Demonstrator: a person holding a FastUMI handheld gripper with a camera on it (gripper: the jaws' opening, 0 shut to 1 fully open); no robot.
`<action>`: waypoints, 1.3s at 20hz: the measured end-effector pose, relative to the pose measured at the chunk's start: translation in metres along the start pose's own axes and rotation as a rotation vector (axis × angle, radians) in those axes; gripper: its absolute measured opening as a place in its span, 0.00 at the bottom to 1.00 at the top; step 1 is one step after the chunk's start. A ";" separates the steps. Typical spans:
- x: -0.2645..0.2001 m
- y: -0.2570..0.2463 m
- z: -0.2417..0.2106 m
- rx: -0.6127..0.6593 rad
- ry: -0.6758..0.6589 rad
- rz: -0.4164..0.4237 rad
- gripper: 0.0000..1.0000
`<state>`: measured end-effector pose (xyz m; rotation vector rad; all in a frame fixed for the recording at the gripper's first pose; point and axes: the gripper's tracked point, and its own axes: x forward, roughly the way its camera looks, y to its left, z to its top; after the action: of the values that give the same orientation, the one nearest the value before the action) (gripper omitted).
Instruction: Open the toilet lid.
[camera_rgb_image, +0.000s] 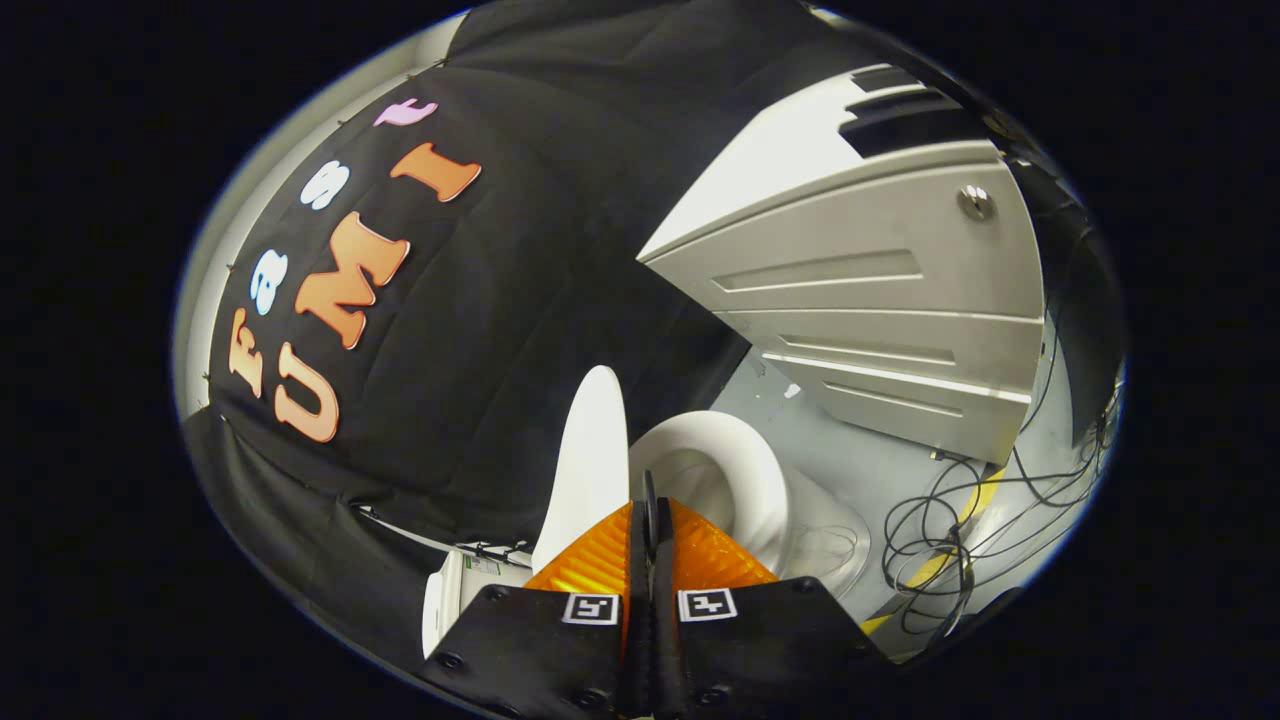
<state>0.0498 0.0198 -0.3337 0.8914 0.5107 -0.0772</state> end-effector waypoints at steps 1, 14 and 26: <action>-0.003 0.010 0.002 -0.028 -0.001 0.008 0.08; -0.034 0.112 0.002 -0.279 0.015 0.070 0.08; -0.056 0.197 -0.017 -0.496 0.005 0.136 0.08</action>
<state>0.0474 0.1492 -0.1746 0.4379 0.4449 0.1702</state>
